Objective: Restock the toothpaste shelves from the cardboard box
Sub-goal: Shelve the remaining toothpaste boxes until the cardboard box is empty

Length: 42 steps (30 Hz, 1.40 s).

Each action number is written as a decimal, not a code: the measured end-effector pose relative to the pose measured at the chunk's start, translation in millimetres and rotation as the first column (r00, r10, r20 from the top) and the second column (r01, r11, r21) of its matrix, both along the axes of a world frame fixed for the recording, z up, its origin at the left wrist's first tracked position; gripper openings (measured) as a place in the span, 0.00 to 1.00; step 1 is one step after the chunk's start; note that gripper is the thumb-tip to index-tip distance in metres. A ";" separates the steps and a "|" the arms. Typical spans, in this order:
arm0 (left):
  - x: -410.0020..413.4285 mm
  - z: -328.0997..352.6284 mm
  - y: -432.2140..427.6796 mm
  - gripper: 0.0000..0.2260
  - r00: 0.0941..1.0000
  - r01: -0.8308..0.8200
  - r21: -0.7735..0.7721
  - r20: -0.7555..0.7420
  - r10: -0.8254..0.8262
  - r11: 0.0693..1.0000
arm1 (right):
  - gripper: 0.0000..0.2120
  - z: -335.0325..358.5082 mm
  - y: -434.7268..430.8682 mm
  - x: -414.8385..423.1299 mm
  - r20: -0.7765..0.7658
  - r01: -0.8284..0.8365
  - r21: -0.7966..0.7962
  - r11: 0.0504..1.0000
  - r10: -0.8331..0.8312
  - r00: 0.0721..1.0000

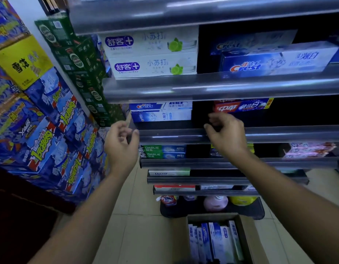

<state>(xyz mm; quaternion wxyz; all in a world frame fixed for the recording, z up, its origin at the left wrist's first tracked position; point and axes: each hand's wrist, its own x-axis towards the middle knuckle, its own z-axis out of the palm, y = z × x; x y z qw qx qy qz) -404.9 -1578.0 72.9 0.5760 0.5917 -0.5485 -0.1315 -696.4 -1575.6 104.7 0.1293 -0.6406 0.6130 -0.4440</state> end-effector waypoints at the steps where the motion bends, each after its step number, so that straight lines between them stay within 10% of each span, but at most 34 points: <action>1: -7.5 -9.6 14.6 0.11 0.999 0.033 -0.002 0.020 -0.033 0.999 | 0.13 -6.2 14.0 -10.1 -0.016 -0.021 -0.054 0.998 0.020 1.000; 10: -115.5 -178.0 122.1 0.23 0.965 0.258 0.549 -0.111 -0.237 0.795 | 0.08 -170.2 115.6 -125.5 0.086 0.037 0.369 0.929 -0.073 0.994; 21: -214.1 -492.0 179.9 0.20 0.973 -0.030 0.995 0.051 -0.223 0.098 | 0.10 -491.5 207.2 -180.9 0.152 -0.053 0.934 0.353 -0.259 0.954; 25: -238.5 -598.9 173.9 0.15 0.941 -0.153 0.988 0.155 -0.301 0.030 | 0.10 -574.3 226.3 -172.7 0.173 -0.073 0.951 0.299 -0.321 0.931; 30: -255.8 -704.9 168.5 0.31 0.944 -0.244 0.970 0.242 -0.225 0.016 | 0.09 -636.3 243.4 -162.9 0.236 -0.137 0.939 0.316 -0.302 0.924; 42: -275.5 -803.3 168.6 0.40 0.890 -0.456 0.886 0.455 -0.033 -0.088 | 0.10 -684.8 250.6 -161.9 0.301 -0.208 0.934 0.292 -0.323 0.897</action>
